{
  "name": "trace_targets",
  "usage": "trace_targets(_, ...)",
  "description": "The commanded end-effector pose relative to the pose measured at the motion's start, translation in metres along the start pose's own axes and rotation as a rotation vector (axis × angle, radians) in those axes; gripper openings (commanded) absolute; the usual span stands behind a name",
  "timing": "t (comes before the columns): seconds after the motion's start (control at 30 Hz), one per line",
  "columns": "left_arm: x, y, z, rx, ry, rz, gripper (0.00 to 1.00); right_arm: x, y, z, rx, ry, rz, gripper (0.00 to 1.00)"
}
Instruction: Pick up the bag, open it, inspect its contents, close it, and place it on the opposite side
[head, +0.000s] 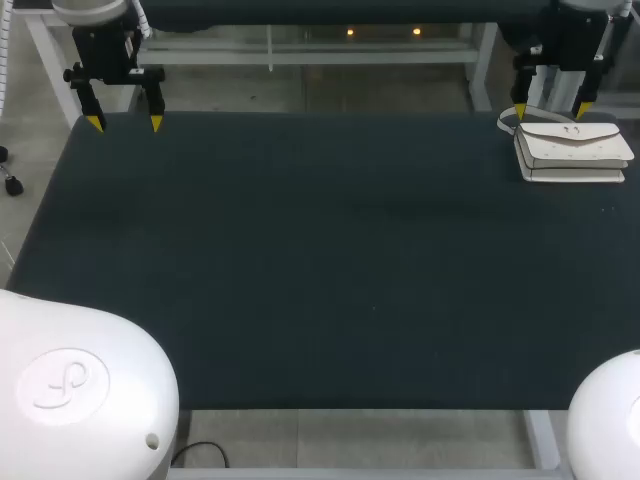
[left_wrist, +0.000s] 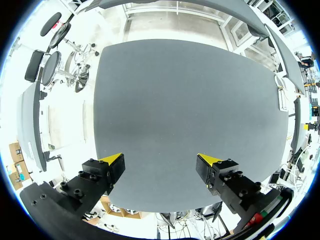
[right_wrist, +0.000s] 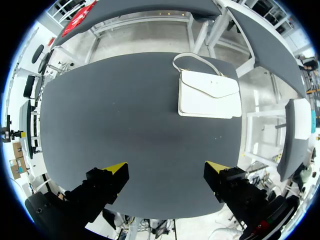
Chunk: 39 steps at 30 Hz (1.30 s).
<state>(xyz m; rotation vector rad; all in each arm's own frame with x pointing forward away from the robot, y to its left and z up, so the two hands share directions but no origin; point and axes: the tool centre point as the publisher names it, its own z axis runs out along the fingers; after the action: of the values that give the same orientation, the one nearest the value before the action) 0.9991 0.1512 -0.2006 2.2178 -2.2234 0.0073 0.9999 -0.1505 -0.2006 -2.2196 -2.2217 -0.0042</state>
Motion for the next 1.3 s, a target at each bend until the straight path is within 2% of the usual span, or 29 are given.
trace_targets(0.03,0.001,0.0,0.0,-0.001,-0.002,-0.001,1.0,0.0,0.001,-0.001,0.002,-0.001,0.0,1.0)
trace_targets(0.5,0.003,0.001,-0.001,0.016,0.003,0.04,1.0,0.0,0.001,-0.001,0.002,-0.001,0.0,1.0)
trace_targets(0.67,0.007,0.006,0.002,0.064,0.098,0.162,1.0,-0.004,0.001,0.001,0.004,0.02,-0.013,1.0)
trace_targets(0.83,0.012,0.014,0.009,0.147,0.184,0.371,1.0,-0.021,0.006,0.009,0.011,0.077,0.002,1.0)
trace_targets(0.93,0.016,0.016,0.016,0.166,0.242,0.491,1.0,-0.034,0.009,0.014,0.017,0.104,0.02,1.0)
trace_targets(1.17,0.032,0.024,0.025,0.23,0.276,0.764,1.0,-0.068,0.019,0.024,0.007,0.14,0.07,1.0)
trace_targets(1.3,0.039,0.031,0.03,0.33,0.337,0.947,1.0,-0.081,0.023,0.029,-0.007,0.168,0.078,1.0)
